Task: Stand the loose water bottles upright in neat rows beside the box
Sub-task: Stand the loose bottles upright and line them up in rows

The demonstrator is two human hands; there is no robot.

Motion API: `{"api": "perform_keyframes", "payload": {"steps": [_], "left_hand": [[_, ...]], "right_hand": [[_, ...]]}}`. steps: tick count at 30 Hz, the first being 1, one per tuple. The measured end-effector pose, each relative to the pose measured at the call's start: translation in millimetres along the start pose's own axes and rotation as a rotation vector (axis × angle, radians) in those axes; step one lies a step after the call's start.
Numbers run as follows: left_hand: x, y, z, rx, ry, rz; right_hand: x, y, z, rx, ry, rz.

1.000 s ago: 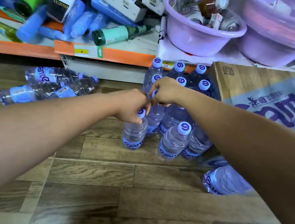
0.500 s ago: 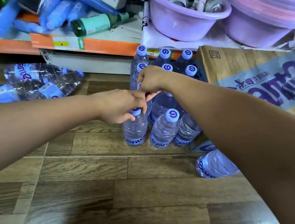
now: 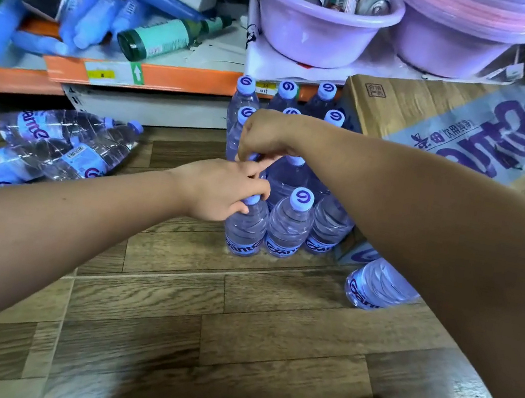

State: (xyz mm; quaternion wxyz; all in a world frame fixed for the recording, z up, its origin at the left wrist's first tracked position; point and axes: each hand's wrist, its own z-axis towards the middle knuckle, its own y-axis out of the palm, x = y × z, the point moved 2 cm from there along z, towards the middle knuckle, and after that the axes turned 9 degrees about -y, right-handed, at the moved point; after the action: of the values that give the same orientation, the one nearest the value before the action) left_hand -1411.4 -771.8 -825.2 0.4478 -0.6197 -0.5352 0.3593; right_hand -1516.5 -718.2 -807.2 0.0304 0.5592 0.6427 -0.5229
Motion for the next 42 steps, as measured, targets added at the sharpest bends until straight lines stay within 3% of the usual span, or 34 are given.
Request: {"api": "perform_keyframes", "payload": {"steps": [3,12,15,17,20,24,29,34,42], "left_hand": [[4,2,-1,0.048,-0.063,-0.033],[2,3,0,0.07,-0.104,-0.149],[-2,1,4,0.072,-0.119,-0.101],[-5,2,4,0.036,-0.108,-0.082],[-9,6,2,-0.047,-0.09,-0.116],[-14,7,-2,-0.074,-0.127,-0.157],[-41,14,-21,-0.185,-0.174,-0.06],[-105,40,-44,-0.305,-0.383,0.011],[-212,77,-91,-0.261,-0.728,-0.103]], "right_hand": [[1,-1,2,-0.01,0.03,0.114],[1,-3,4,-0.032,0.036,0.1],[-1,-4,4,-0.031,0.014,-0.02],[-4,-3,2,-0.018,-0.026,-0.239],[-14,-1,-1,0.172,-0.156,-0.596],[-25,8,6,0.329,-0.293,-0.586],[-40,37,19,0.168,-0.308,-0.547],[-48,74,40,-0.003,-0.264,-0.586],[-77,125,95,-0.091,-0.273,-0.517]]}}
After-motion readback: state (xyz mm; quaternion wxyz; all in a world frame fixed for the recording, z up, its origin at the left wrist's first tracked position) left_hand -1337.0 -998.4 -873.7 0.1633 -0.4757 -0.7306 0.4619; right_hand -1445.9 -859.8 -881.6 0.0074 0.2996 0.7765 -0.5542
